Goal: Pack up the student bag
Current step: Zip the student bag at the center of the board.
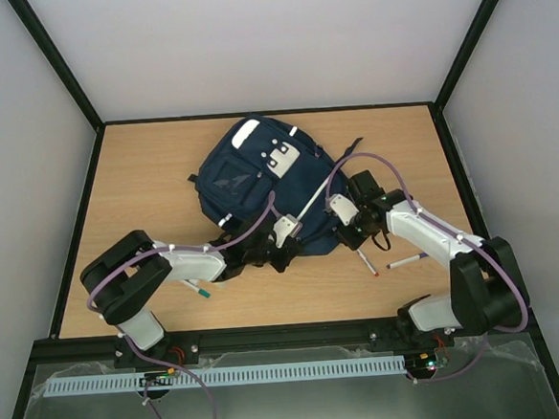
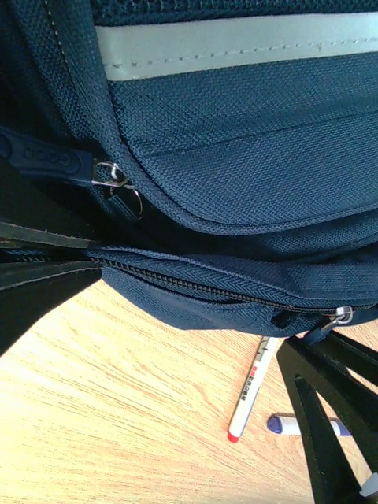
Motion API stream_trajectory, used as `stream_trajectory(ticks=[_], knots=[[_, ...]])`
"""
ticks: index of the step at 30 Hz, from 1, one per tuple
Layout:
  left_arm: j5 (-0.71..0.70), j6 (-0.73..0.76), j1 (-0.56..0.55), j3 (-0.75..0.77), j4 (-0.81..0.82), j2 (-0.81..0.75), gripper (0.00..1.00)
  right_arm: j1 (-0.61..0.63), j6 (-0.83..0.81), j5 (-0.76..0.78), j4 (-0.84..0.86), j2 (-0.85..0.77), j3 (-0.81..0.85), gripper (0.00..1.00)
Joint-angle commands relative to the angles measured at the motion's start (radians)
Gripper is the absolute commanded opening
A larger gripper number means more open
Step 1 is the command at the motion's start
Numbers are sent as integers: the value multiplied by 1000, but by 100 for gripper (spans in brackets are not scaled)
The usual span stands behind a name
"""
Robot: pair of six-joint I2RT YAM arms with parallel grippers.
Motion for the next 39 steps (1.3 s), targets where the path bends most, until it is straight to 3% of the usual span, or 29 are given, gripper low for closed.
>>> stream_trajectory(ticks=[1,9,22,39], knots=[[-6,-11,-1,-23,18,-13,5,-16,-7,16,21,9,-34,18],[-6,-14,-1,-10,15,-21,5,-16,-16,186,189,-95,-115,22],[6,-23,-2,5,14,-19,6,2,-162,31,154,-245,-188,32],[24,-26,-1,12,5,-21,6,-8,-116,4,71,-29,-24,44]])
